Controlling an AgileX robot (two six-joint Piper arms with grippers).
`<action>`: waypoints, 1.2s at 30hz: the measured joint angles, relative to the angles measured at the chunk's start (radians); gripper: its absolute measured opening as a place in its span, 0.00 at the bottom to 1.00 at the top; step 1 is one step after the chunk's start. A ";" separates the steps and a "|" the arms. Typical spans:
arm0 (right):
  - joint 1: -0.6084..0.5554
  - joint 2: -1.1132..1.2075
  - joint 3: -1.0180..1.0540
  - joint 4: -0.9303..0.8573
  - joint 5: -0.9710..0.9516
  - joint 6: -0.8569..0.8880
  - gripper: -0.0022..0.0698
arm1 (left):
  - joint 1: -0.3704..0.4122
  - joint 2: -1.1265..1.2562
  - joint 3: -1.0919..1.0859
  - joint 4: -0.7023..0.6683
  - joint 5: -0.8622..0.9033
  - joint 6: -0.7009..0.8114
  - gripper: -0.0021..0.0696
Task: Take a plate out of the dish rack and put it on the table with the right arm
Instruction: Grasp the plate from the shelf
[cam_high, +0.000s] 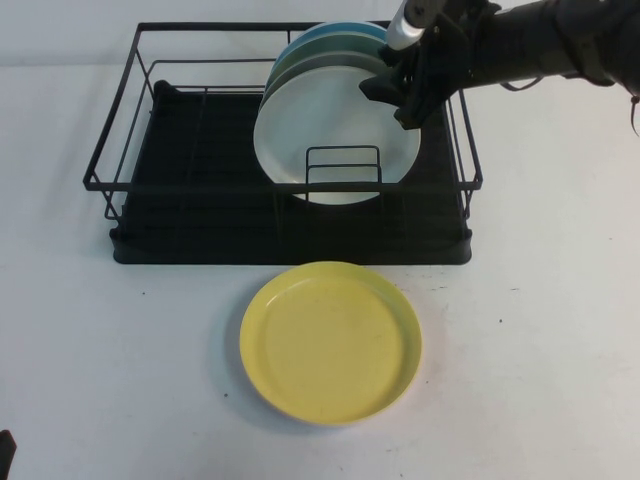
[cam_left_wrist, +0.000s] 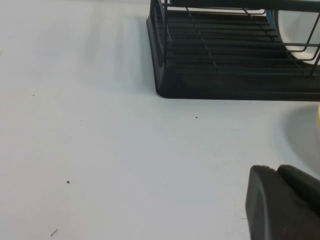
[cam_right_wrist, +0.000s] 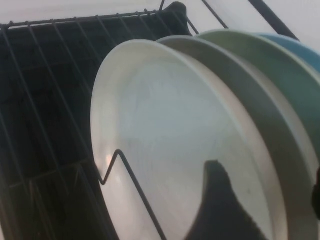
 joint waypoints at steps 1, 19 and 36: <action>0.000 0.004 0.000 0.002 0.000 -0.007 0.52 | 0.000 0.000 0.000 0.000 0.000 0.000 0.02; 0.000 0.033 0.000 0.017 -0.006 -0.047 0.52 | 0.000 0.000 0.000 0.000 0.000 0.000 0.02; 0.000 0.056 0.000 0.032 -0.029 -0.049 0.30 | 0.000 0.000 0.000 0.000 0.000 0.000 0.02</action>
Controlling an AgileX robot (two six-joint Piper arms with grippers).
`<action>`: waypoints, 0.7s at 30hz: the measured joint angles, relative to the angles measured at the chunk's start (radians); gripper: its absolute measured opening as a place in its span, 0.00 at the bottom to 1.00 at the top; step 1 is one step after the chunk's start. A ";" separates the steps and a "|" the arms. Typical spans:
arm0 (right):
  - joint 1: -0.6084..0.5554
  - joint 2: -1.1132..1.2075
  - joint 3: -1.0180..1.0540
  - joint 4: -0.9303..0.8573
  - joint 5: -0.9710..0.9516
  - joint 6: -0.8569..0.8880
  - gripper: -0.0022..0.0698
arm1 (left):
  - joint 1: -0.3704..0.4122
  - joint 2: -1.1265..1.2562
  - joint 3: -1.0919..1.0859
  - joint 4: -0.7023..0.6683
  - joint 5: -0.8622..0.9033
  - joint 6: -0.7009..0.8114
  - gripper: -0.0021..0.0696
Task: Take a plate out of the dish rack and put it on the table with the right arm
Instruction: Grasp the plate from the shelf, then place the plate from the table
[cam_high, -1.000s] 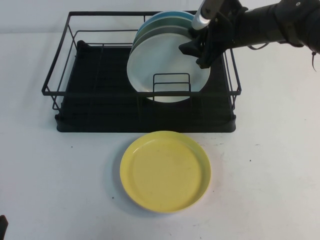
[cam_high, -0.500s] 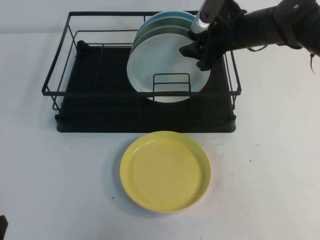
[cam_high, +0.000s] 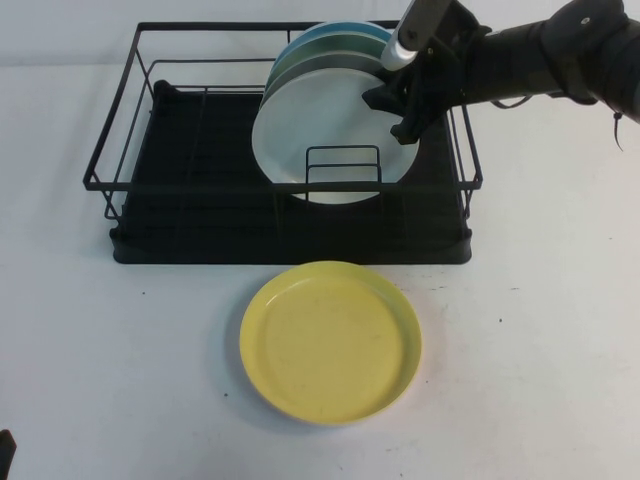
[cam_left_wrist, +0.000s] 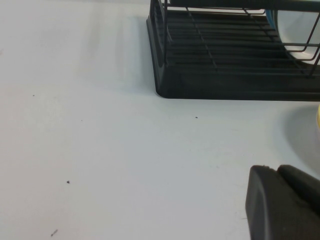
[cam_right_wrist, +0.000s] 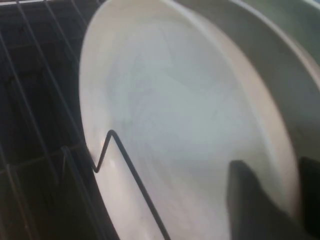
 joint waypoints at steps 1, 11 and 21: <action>0.000 0.000 0.000 0.000 -0.002 0.000 0.25 | 0.000 0.000 0.000 0.000 0.000 0.000 0.02; 0.000 -0.047 0.000 -0.010 -0.028 -0.002 0.12 | 0.000 0.000 0.000 0.000 0.000 0.000 0.02; 0.002 -0.249 0.000 -0.040 0.019 0.070 0.11 | 0.000 0.000 0.000 0.000 0.000 0.000 0.02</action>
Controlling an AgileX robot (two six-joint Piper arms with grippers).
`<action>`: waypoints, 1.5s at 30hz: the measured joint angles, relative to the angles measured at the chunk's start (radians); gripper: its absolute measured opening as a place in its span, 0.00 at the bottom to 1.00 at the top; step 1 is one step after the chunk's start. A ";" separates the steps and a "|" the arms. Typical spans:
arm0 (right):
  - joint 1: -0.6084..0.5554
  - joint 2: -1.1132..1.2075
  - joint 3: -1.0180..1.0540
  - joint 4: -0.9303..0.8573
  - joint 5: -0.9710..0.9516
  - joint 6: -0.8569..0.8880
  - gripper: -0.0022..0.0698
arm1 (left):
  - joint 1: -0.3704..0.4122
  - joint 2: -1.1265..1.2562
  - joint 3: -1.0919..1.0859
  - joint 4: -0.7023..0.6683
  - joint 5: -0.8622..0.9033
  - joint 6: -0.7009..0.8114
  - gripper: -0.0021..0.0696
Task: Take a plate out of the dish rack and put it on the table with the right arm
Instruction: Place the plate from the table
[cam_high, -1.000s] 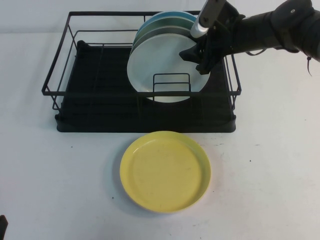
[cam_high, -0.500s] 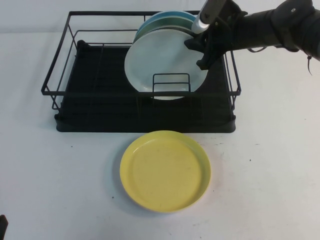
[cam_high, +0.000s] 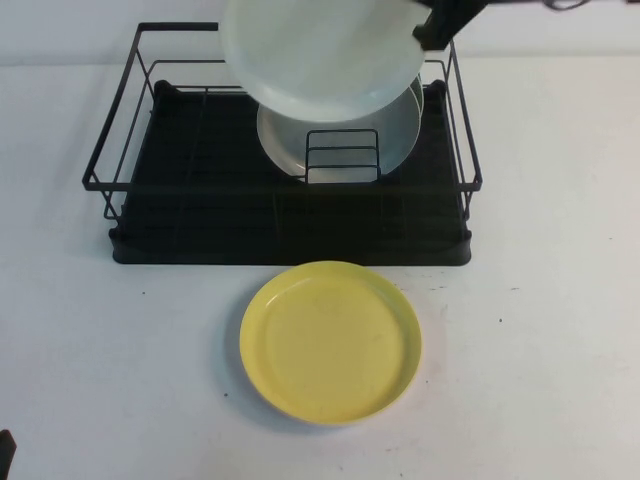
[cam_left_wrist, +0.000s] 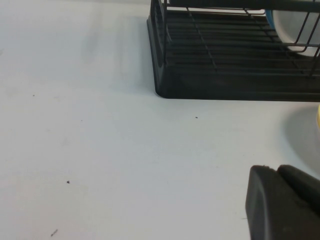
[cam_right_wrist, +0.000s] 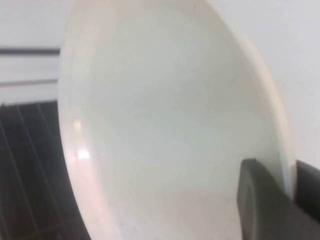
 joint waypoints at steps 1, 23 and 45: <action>0.000 -0.023 0.000 -0.020 0.002 0.028 0.11 | 0.000 0.000 0.000 0.000 0.000 0.000 0.02; 0.101 -0.492 0.466 -0.650 0.123 1.085 0.11 | 0.000 0.000 0.000 0.000 0.000 -0.001 0.02; 0.178 -0.262 0.770 -0.164 -0.029 1.240 0.11 | 0.000 0.000 0.000 0.000 0.000 -0.001 0.02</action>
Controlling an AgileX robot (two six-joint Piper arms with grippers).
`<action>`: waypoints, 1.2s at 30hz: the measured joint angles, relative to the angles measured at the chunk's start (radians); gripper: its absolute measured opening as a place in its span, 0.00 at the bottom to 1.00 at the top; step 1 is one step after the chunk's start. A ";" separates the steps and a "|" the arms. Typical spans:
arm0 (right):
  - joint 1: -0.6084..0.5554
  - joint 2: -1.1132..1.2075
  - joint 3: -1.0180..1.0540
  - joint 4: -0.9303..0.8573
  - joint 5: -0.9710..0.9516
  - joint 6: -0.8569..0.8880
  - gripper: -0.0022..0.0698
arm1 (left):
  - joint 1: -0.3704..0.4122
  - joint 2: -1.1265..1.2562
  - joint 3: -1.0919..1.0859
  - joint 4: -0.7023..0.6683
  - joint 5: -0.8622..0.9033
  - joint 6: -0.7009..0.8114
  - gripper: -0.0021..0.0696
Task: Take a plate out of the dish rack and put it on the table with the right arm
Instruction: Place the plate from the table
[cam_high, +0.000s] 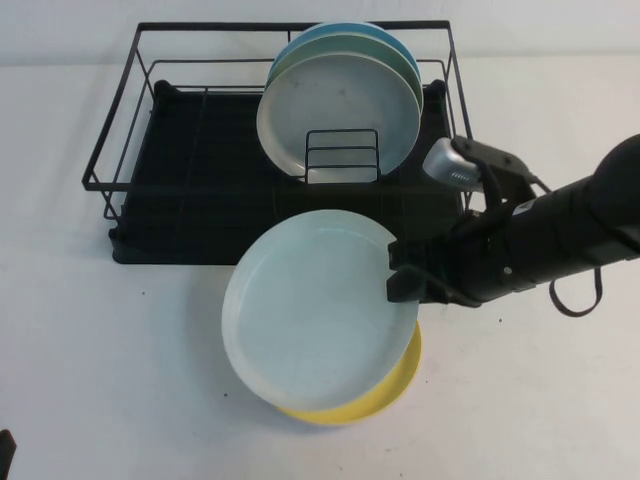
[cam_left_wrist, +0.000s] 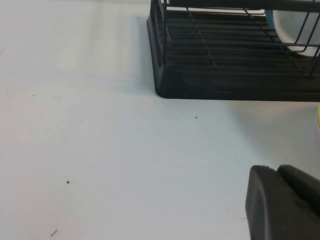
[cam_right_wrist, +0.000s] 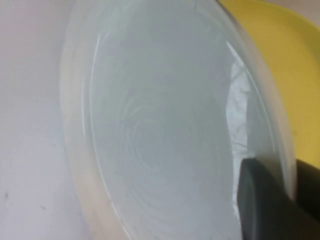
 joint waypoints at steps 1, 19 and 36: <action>0.000 0.013 0.000 0.011 -0.003 -0.009 0.11 | 0.000 0.000 0.000 0.000 0.000 0.000 0.02; 0.000 0.128 0.000 0.039 -0.064 -0.035 0.11 | 0.000 0.000 0.000 0.000 0.000 0.000 0.02; -0.013 0.129 0.000 0.035 -0.056 -0.049 0.61 | 0.000 0.000 0.000 0.000 0.000 0.000 0.02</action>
